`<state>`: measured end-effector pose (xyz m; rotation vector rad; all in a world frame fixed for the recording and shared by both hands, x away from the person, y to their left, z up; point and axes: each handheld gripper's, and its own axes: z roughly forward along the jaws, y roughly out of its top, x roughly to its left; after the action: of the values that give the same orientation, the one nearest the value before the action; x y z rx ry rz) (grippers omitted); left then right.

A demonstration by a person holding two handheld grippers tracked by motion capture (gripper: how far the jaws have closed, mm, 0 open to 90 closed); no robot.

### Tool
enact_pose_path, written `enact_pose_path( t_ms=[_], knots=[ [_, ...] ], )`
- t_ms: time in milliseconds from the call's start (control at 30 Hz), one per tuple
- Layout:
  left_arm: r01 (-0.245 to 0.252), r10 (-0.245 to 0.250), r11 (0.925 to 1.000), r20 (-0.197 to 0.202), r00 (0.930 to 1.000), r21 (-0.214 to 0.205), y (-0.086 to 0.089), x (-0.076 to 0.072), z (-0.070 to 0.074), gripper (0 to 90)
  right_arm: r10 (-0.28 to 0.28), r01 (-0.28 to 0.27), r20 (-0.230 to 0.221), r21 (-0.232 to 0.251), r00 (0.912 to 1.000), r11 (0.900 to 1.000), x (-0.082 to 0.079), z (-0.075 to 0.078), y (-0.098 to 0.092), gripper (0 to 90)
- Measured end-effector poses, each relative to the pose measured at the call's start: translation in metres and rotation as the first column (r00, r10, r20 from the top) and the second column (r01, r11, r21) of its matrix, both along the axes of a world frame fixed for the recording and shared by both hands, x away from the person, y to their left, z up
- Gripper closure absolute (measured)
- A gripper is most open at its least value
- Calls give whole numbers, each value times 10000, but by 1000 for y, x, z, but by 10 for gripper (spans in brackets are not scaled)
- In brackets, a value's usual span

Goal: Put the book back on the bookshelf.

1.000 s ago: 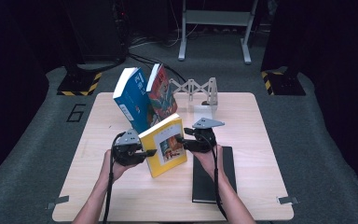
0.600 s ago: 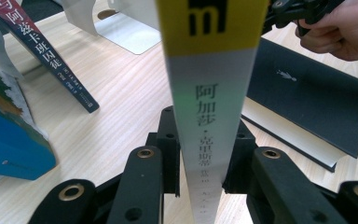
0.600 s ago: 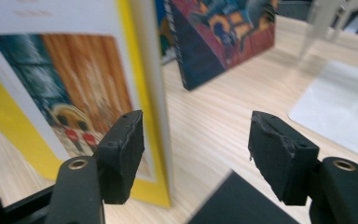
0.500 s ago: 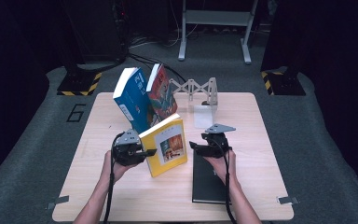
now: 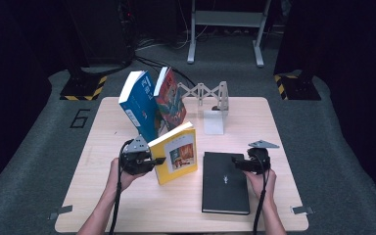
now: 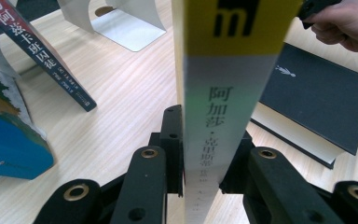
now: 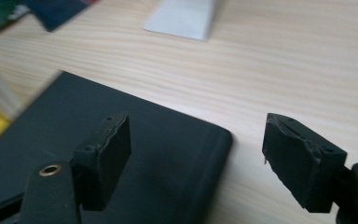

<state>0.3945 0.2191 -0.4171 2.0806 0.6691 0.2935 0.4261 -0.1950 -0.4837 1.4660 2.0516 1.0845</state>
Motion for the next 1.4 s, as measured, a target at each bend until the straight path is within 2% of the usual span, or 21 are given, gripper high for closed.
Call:
enact_pose_path(
  t_ms=[67, 133, 200, 300, 433, 533, 567, 600, 700, 767, 800, 833, 1100, 1167, 1200, 1300, 1333, 1367, 1400],
  knots=[
    [-24, 24, 10000, -15, 10000, -26, 0, 0, 0, 755, -423, 425, -178, 137, 9989, 9990, -1, -7, -13, 225],
    [-114, 113, 9998, -62, 9999, -132, 0, 0, -1, 756, -669, 671, -338, 58, 9972, 9977, -1, -12, -21, 198],
    [-257, 256, 9993, -47, 9997, -278, 1, 0, -2, 758, -837, 848, -312, 358, 9960, 9958, -2, -15, -28, 189],
    [-379, 377, 9985, -72, 9993, -386, 1, 0, -3, 759, -1052, 1053, -60, 156, 9944, 9943, -2, -16, -35, 184],
    [-588, 588, 9967, -16, 9983, -563, 0, -2, -4, 760, -1645, 1648, -123, 211, 9863, 9861, -3, -21, -48, 174],
    [-742, 743, 9950, -6, 9972, -670, 0, -3, -5, 760, -1900, 1891, -432, -250, 9808, 9816, -2, -29, -55, 156],
    [-781, 785, 9946, 28, 9969, -685, 0, -3, -6, 761, -2031, 2002, -686, -468, 9768, 9786, -1, -33, -57, 156],
    [-826, 841, 9941, 178, 9963, -697, -1, -3, -6, 760, -2063, 2021, -652, -658, 9763, 9772, 0, -35, -58, 156],
    [-964, 984, 9925, 236, 9949, -749, -4, -3, -6, 761, -2175, 2107, -493, -1160, 9748, 9706, -2, -40, -57, 155],
    [-1041, 1061, 9916, 223, 9941, -766, -5, -3, -6, 762, -2224, 2167, -346, -1222, 9743, 9686, -2, -42, -57, 156],
    [-1140, 1156, 9899, 137, 9932, -844, -6, -2, -6, 762, -2261, 2207, -330, -1209, 9735, 9678, -2, -42, -58, 155],
    [-1251, 1279, 9883, 262, 9914, -877, -7, -2, -7, 762, -2194, 2135, -344, -1266, 9750, 9687, -1, -42, -58, 154],
    [-1613, 1633, 9805, 87, 9865, -1122, -15, 5, -8, 763, -2223, 2182, -217, -1208, 9747, 9684, -2, -43, -58, 156],
    [-1861, 1886, 9744, 83, 9820, -1263, -18, 8, -8, 763, -2157, 2114, -222, -1242, 9762, 9695, -2, -43, -59, 156],
    [-1869, 1886, 9749, 25, 9821, -1208, -19, 10, -8, 763, -2159, 2118, -214, -1231, 9762, 9695, -2, -43, -59, 156],
    [-2193, 2190, 9655, -184, 9756, -1406, -22, 15, -8, 762, -2272, 2231, -235, -1165, 9736, 9678, -2, -43, -58, 157],
    [-2285, 2298, 9631, -72, 9732, -1423, -23, 17, -8, 763, -2264, 2223, -228, -1169, 9738, 9679, -2, -43, -58, 157],
    [-2349, 2334, 9591, -286, 9720, -1580, -24, 19, -8, 763, -2269, 2229, -227, -1165, 9737, 9679, -2, -43, -58, 157],
    [-2444, 2442, 9571, -207, 9695, -1557, -25, 21, -8, 763, -2269, 2229, -224, -1164, 9737, 9679, -2, -43, -58, 157]
  ],
)
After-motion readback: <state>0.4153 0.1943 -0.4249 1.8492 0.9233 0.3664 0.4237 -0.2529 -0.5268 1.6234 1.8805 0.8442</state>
